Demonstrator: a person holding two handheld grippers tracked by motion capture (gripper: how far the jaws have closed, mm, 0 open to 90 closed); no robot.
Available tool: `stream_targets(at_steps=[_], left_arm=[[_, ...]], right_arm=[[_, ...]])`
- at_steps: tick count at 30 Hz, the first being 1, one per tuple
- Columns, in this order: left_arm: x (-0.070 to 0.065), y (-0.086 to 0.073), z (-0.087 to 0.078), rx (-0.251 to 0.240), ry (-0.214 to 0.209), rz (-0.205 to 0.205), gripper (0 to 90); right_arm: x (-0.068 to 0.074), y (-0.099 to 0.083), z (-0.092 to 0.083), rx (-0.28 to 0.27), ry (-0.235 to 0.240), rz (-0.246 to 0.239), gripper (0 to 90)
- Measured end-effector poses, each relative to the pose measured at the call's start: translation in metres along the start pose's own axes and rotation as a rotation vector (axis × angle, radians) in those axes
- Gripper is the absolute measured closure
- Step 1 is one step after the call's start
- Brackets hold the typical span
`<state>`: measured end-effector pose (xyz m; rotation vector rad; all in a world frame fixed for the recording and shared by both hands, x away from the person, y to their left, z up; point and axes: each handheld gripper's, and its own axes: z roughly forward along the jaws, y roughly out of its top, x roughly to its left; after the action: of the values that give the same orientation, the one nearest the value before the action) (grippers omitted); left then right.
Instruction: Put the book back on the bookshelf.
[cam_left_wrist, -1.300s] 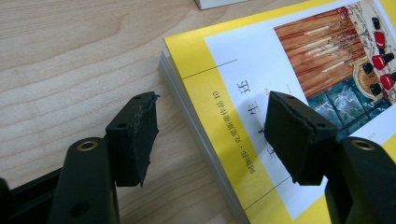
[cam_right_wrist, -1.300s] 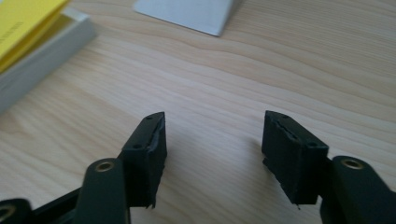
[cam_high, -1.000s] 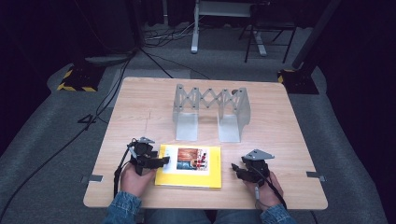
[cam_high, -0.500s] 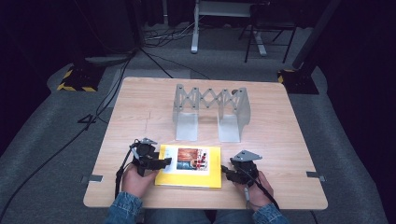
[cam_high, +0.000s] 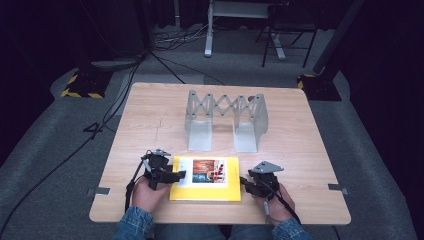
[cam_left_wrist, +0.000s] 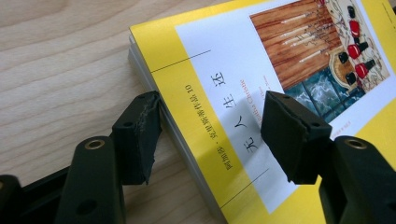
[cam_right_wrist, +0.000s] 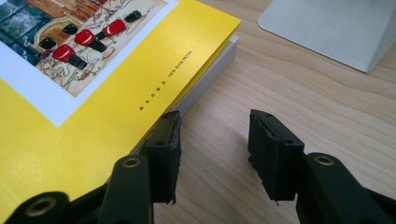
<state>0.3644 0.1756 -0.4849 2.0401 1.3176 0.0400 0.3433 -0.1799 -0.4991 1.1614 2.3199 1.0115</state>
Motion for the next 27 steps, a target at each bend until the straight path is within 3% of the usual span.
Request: stream_targets(at_steps=[3, 4, 6, 7, 9, 11, 20, 27], left_arm=[[-0.008, 0.001, 0.001, 0.003, 0.013, 0.024, 39.5], [-0.014, 0.001, -0.001, -0.016, 0.024, 0.048, 40.5], [-0.016, 0.001, -0.006, -0.051, -0.015, 0.058, 43.3], [-0.016, 0.001, -0.006, -0.051, -0.015, 0.058, 45.0], [-0.017, 0.001, -0.009, -0.063, -0.079, 0.058, 45.5], [-0.019, 0.0, -0.007, -0.054, -0.09, 0.077, 45.5], [-0.017, -0.003, -0.005, -0.027, -0.129, 0.046, 45.5], [-0.012, -0.004, -0.012, -0.053, -0.163, 0.001, 61.1]], right_arm=[[-0.002, -0.002, -0.001, -0.007, -0.01, 0.013, 57.0], [-0.003, -0.003, -0.002, -0.014, -0.021, 0.018, 58.7], [-0.002, -0.004, -0.002, -0.019, -0.026, 0.022, 59.2], [-0.002, -0.004, -0.002, -0.019, -0.026, 0.022, 59.2], [-0.002, -0.005, -0.002, -0.025, -0.029, 0.023, 60.0], [-0.001, -0.005, -0.001, -0.03, -0.031, 0.025, 60.3], [-0.002, -0.005, -0.001, -0.034, -0.029, 0.021, 60.3], [-0.003, -0.005, -0.002, -0.03, -0.03, 0.018, 55.6]])
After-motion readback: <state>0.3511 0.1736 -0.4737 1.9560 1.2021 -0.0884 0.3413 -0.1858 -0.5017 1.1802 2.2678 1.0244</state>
